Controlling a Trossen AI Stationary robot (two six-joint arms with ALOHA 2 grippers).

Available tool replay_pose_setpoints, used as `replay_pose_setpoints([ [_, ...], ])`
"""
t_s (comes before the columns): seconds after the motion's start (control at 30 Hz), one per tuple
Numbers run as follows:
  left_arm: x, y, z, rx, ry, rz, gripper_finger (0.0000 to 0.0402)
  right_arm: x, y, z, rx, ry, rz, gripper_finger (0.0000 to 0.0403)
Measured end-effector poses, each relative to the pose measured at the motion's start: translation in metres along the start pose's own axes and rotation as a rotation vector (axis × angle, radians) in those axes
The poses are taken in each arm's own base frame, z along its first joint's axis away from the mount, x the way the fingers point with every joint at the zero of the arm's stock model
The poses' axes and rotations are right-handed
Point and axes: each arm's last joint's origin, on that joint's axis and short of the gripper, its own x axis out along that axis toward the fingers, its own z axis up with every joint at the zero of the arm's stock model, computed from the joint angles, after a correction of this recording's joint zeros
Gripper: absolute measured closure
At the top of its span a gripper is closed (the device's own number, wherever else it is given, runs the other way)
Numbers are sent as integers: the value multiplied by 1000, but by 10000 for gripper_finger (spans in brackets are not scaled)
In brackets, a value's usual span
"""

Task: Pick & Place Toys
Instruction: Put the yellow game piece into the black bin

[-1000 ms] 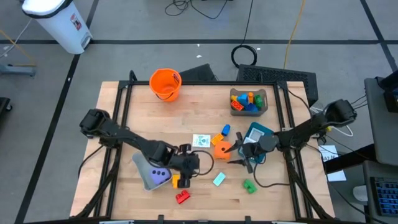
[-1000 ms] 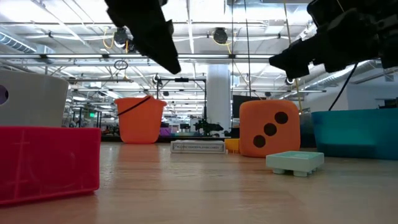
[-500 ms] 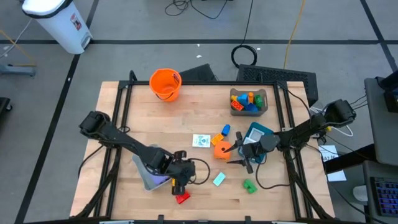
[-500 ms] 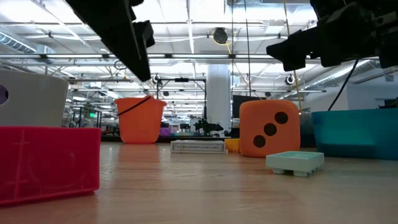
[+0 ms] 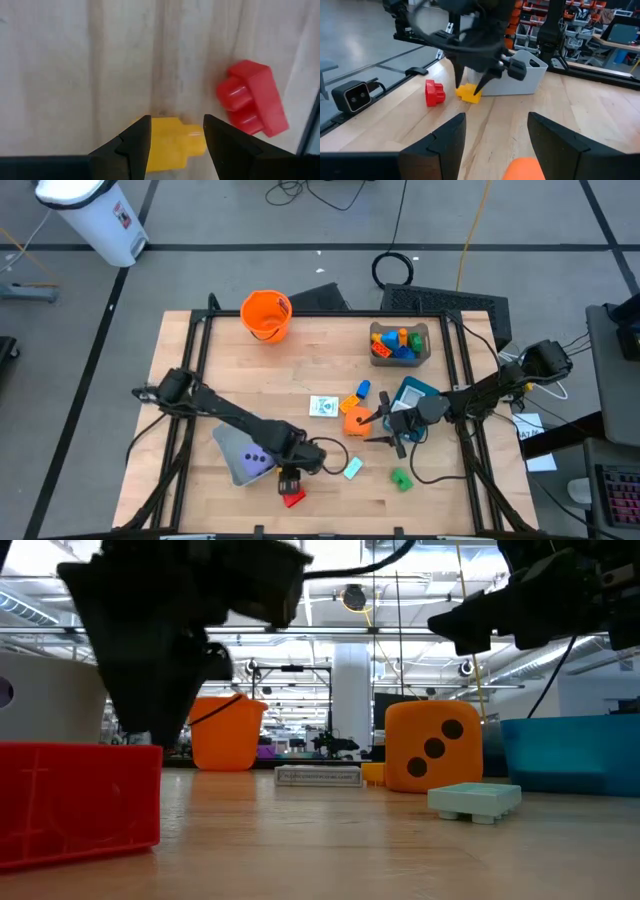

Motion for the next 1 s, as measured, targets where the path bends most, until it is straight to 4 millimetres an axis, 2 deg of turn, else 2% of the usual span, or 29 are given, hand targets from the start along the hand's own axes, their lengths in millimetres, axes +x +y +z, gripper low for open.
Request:
replay_pose_setpoints([
  [0.13,-8,-6,8,24,38,47,215,0,0,-1,1,11,-1,198],
  [0.3,-10,-6,8,6,111,86,215,0,0,-1,7,15,-1,202],
  [0.5,-13,8,10,-79,156,76,215,0,0,-3,7,31,0,203],
  [0.63,-15,15,14,-77,163,52,213,0,0,-4,7,43,2,203],
  [1.0,-16,20,16,-98,172,24,148,0,0,-7,6,69,5,206],
])
